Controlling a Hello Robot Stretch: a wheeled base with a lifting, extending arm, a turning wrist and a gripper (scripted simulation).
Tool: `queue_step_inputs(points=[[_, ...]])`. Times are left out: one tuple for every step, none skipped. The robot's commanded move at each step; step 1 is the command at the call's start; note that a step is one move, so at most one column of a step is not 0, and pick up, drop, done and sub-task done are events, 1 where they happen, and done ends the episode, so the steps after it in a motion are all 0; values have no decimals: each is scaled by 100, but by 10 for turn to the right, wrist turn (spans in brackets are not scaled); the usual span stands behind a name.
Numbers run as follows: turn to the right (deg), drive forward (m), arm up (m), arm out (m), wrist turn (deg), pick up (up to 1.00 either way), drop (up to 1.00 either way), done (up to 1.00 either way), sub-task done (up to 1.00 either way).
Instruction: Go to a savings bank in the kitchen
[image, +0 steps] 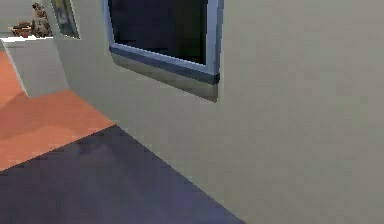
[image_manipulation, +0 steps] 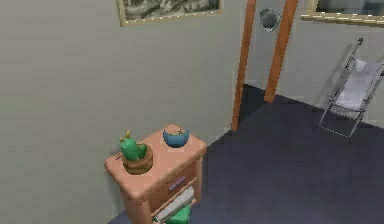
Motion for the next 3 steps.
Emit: queue_step_inputs(points=[[150,0,0,0,0,0,0,0,0],[0,15,0,0,0,0,0,0,0],[-450,0,0,0,0,0,0,0,0]])
